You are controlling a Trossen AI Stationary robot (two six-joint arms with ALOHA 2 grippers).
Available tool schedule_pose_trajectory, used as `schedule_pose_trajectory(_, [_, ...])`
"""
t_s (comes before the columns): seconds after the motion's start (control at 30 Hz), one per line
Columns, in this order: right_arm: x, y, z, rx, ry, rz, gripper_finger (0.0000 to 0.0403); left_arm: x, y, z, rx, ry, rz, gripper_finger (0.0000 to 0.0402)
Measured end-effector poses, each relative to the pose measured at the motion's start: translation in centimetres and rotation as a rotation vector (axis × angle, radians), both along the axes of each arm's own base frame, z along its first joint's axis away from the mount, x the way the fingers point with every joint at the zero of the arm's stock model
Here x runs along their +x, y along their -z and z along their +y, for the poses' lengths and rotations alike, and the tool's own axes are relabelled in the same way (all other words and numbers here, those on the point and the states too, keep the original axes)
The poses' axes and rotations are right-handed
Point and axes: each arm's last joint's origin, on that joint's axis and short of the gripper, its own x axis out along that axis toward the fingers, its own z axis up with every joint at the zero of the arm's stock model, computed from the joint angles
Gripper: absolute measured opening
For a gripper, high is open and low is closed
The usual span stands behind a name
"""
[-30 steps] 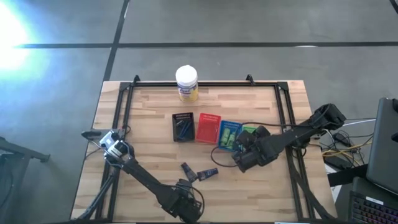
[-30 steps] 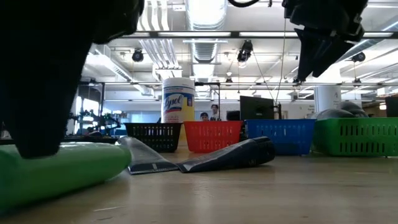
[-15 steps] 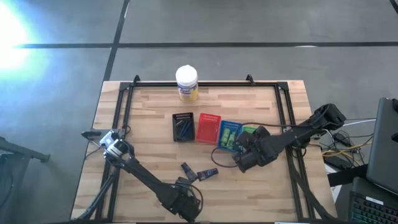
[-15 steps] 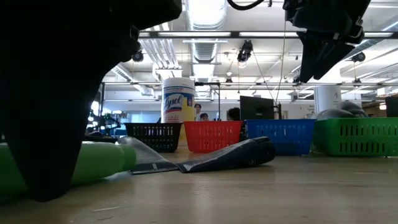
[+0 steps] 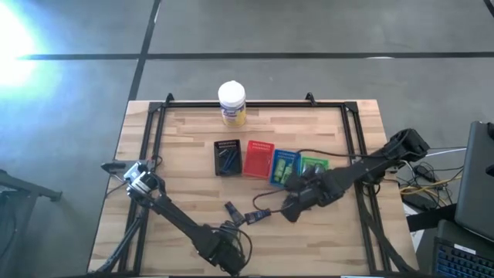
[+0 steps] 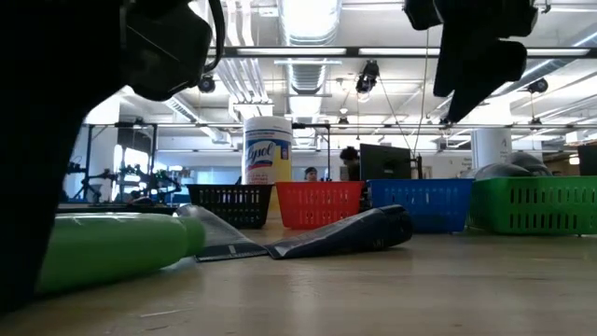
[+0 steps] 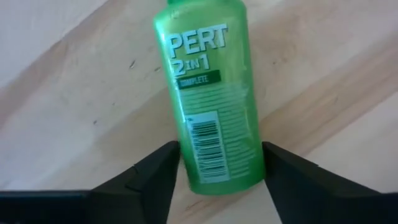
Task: Pick & Place Travel size toiletries
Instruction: Put the green shampoo into the blue bin
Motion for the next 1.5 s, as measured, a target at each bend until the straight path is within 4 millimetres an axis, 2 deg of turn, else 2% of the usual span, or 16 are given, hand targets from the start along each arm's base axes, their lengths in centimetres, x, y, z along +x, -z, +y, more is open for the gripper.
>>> schedule_pose_trajectory(0.13, [0.6, -0.2, 0.2, 0.130, -0.031, -0.020, 0.0291, -0.1, 0.1, 0.0, 0.038, 0.096, -0.010, 0.0197])
schedule_pose_trajectory(0.3, [0.9, -0.3, 0.4, 0.198, 0.002, -0.042, 0.0274, 0.0, 0.1, 0.0, 0.080, 0.213, -0.020, 0.0171])
schedule_pose_trajectory(0.63, [0.7, -1.4, 1.5, 0.281, 0.073, -0.076, 0.0254, 0.0, -0.5, -0.5, 0.282, 0.420, -0.121, 0.0170])
schedule_pose_trajectory(0.77, [0.7, -1.6, 2.3, 0.361, 0.066, -0.081, 0.0251, -0.4, -2.0, -0.5, 0.380, 0.448, -0.184, 0.0169])
schedule_pose_trajectory(0.93, [1.7, -1.6, 3.8, 0.453, 0.055, -0.183, 0.0261, -0.7, -4.3, -0.1, 0.502, 0.512, -0.266, 0.0169])
schedule_pose_trajectory(1.1, [3.0, -2.0, 4.2, 0.482, 0.056, -0.315, 0.0279, -0.7, -6.3, 0.7, 0.610, 0.602, -0.306, 0.0169])
schedule_pose_trajectory(1.5, [3.4, -1.3, 3.9, 0.450, 0.102, -0.329, 0.0319, 1.2, -7.5, 2.3, 0.708, 0.759, -0.351, 0.0168])
